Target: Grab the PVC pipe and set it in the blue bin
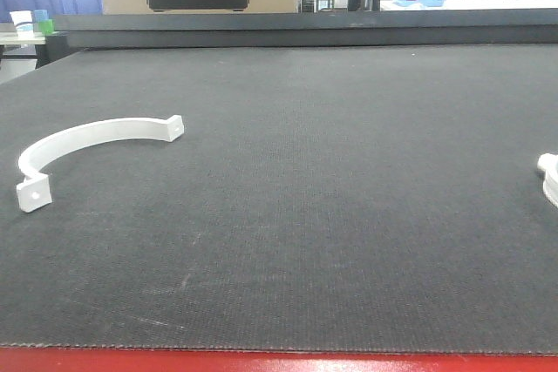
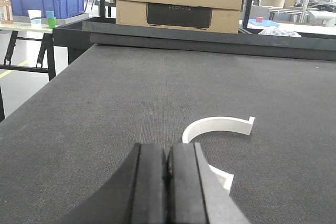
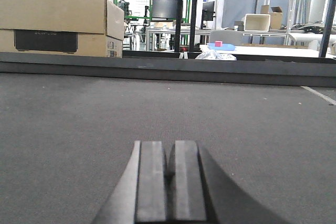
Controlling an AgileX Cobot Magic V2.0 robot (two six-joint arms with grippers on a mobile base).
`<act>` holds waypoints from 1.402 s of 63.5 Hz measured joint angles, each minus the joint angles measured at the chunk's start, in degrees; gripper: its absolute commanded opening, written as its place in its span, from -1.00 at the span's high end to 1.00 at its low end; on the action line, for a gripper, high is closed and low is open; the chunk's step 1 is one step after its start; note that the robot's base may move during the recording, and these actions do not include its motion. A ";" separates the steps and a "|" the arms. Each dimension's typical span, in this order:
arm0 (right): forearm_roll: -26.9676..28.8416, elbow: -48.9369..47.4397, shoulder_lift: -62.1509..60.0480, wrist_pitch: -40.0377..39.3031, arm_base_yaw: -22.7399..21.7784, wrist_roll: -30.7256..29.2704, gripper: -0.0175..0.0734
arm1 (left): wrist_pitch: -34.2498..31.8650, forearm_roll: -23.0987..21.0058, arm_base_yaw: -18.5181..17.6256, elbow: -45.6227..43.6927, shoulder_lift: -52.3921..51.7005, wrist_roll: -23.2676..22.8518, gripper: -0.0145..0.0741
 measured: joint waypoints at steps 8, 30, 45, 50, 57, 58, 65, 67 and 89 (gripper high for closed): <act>0.00 0.00 0.00 0.00 0.00 0.00 0.97 | 0.00 0.00 0.00 0.00 0.00 0.00 0.92; 0.00 0.00 0.00 0.00 0.00 0.00 0.97 | 0.00 0.00 0.00 0.00 0.00 0.00 0.92; 0.00 0.00 0.00 0.00 0.00 0.00 0.97 | 0.00 0.00 0.00 0.00 0.00 0.00 0.92; 0.00 0.00 0.00 0.00 0.00 0.00 0.97 | 0.00 0.00 0.00 0.00 0.00 0.00 0.92; 0.00 0.00 0.00 0.00 0.00 0.00 0.97 | 0.00 0.00 0.00 0.00 0.00 0.00 0.92; 0.00 0.00 0.00 0.00 0.00 0.00 0.97 | 0.00 0.00 0.00 0.00 0.00 0.00 0.92; 0.00 0.00 0.00 0.00 0.00 0.00 0.97 | 0.00 0.00 0.00 0.00 0.00 0.00 0.92; 0.00 0.00 0.00 0.00 0.00 0.00 0.97 | 0.00 0.00 0.00 0.00 0.00 0.00 0.92; -1.90 0.00 0.00 -4.49 0.00 0.00 0.97 | -8.45 -7.53 0.00 0.11 0.00 0.00 0.92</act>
